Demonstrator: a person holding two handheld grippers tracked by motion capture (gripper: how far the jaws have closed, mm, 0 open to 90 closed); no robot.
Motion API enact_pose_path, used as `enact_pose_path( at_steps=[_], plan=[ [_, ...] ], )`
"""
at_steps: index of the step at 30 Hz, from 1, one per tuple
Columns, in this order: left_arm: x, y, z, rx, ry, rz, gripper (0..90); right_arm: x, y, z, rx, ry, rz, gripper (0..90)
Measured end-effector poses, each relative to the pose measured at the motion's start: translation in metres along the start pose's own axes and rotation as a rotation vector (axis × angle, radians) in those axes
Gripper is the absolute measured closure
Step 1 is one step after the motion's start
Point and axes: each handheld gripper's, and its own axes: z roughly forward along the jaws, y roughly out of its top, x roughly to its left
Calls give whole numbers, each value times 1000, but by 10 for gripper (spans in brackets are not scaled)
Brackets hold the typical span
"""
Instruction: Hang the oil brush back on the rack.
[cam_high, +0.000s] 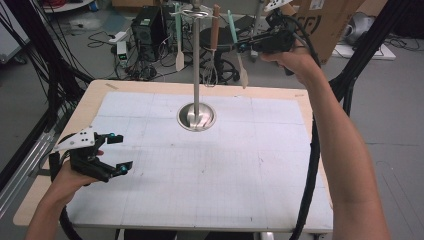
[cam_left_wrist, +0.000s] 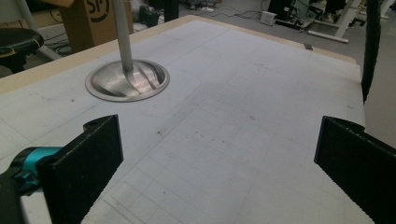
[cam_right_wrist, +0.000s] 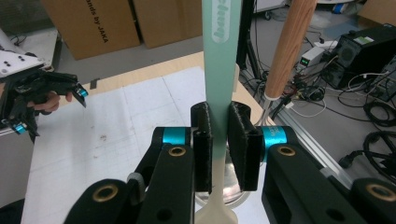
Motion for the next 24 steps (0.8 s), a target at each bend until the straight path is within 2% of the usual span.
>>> enact_pose_path(
  at_steps=[10,12,13,15,24],
  plan=[
    [0,0,0,1,-1,-3,16,-9,-1,8,8,-15,13,798],
    [0,-1,0,2,0,-3,17,-10,0,9,-1,-5,17,798],
    [1,-1,0,0,-1,-5,17,-10,0,11,-1,3,5,798],
    [1,-1,0,-1,0,-4,17,-10,1,14,14,-8,3,798],
    [1,0,-1,-4,3,1,16,-8,2,21,16,14,-1,798]
  ],
)
